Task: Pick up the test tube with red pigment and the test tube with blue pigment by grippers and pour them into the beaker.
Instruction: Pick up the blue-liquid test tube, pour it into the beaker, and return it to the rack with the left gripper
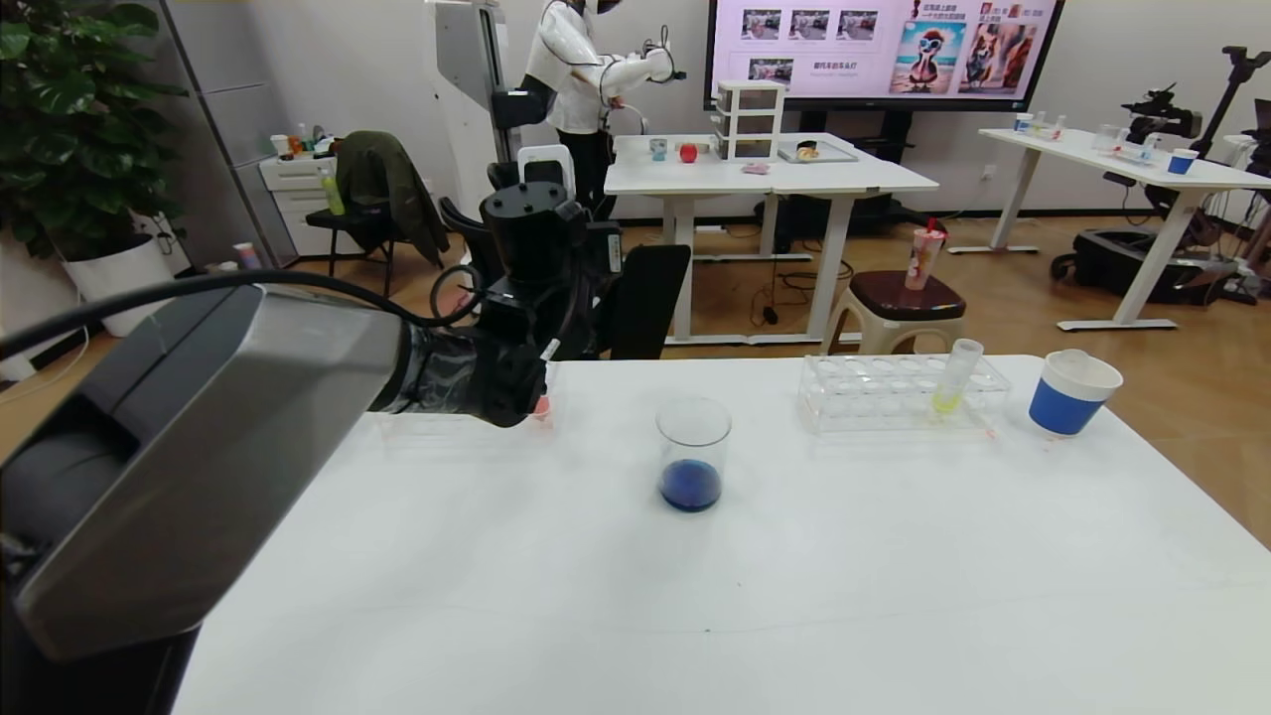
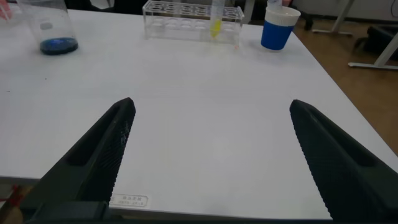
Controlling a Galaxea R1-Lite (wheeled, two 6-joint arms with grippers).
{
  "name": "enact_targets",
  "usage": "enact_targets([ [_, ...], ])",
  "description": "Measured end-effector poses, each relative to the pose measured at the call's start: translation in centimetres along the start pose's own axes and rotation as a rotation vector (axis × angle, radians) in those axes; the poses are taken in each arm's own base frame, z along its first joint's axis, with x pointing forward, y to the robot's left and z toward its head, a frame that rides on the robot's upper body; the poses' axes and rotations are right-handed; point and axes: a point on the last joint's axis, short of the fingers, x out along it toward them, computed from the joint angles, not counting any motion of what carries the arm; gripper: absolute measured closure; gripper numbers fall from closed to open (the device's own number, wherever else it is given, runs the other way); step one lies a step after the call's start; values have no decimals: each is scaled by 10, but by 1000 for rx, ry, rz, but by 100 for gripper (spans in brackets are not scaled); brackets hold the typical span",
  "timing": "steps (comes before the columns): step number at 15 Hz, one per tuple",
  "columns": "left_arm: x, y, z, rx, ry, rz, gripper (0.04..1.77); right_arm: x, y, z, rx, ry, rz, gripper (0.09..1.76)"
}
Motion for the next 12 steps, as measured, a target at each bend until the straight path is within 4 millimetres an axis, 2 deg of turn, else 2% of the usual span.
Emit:
enact_targets([
  [3,-3,9,5,27,14,6,131,0,0,0,0,0,1,12],
  [5,2,34,10,45,23,46,131,0,0,0,0,0,1,12],
  [7,7,70,14,63,34,96,131,0,0,0,0,0,0,12],
  [9,10,116,18,65,46,154,131,0,0,0,0,0,0,12],
  [12,3,184,17,36,84,226,131,0,0,0,0,0,0,12],
])
